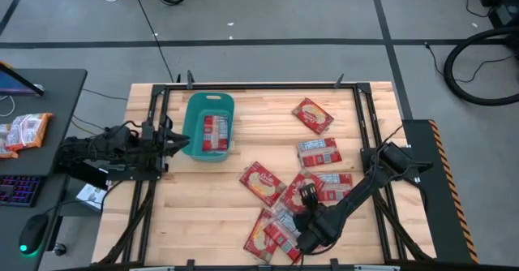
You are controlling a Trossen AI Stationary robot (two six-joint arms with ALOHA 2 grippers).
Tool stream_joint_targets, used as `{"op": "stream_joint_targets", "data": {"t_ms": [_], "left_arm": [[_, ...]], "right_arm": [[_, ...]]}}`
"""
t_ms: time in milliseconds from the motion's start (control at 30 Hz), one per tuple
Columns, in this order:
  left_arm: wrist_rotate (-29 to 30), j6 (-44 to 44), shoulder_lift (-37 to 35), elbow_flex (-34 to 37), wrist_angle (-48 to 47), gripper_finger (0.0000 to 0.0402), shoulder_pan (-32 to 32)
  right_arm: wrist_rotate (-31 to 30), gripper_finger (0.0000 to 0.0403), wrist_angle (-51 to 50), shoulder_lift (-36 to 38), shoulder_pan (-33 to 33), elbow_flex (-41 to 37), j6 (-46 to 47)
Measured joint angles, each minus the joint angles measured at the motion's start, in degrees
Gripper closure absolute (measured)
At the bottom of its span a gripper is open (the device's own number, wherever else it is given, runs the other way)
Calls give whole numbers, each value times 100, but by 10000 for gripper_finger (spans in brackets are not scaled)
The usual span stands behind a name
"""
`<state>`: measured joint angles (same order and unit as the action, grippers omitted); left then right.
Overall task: Sort popcorn bags into baskets
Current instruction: Put the red popcorn bag into the green bin
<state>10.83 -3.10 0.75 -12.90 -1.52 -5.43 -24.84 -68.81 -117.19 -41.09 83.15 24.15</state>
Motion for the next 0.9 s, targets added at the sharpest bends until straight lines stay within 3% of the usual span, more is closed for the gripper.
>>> {"op": "stream_joint_targets", "data": {"t_ms": [467,733,900], "left_arm": [[-24,-377,143,3,-227,335,-2],[-26,-381,149,3,-227,335,-2],[-24,-380,149,3,-229,335,-2]], "right_arm": [[-326,215,-72,-184,-288,-212,758],[-613,229,243,-181,-338,-573,738],[-1191,232,541,-181,-339,-692,760]]}}
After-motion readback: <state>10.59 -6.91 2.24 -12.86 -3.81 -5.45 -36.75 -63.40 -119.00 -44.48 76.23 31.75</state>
